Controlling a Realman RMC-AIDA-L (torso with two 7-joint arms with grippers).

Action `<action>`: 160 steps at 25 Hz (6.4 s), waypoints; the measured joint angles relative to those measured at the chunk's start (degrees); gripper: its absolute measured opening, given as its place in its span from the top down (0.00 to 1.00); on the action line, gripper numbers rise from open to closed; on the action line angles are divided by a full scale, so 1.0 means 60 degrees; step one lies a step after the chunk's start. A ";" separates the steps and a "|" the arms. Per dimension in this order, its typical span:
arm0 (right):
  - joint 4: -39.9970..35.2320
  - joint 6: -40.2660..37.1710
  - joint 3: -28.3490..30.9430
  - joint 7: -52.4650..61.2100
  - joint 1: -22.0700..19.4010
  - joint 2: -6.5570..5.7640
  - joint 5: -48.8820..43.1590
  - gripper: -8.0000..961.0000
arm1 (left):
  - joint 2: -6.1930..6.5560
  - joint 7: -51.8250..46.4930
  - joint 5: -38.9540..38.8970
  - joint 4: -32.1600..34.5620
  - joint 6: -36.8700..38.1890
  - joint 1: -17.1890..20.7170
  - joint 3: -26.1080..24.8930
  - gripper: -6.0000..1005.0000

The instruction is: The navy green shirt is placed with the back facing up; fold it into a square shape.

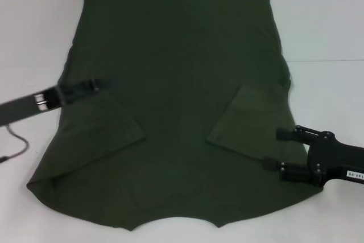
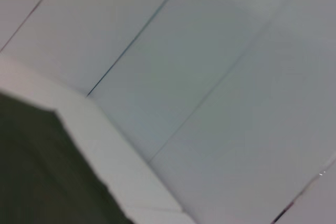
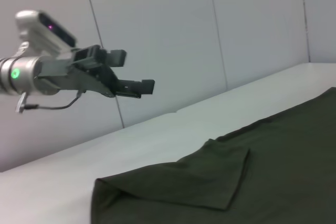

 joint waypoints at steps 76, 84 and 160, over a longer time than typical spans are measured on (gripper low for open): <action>0.0010 -0.0429 -0.0094 0.1117 0.1025 -0.0356 -0.1316 0.06 | 0.0522 -0.3931 0.5818 -0.0431 -0.1967 0.0316 -0.2224 0.29; 0.0010 -0.0449 -0.0094 0.1071 0.1040 -0.0358 -0.1326 0.06 | 0.0514 -0.3976 0.5832 -0.0430 -0.2046 0.0356 -0.2218 0.49; 0.0157 0.1059 -0.0319 1.2831 0.2021 -0.1584 -0.5367 0.06 | 0.0479 -0.3894 0.5734 -0.0796 -0.2593 0.0117 -0.2261 0.97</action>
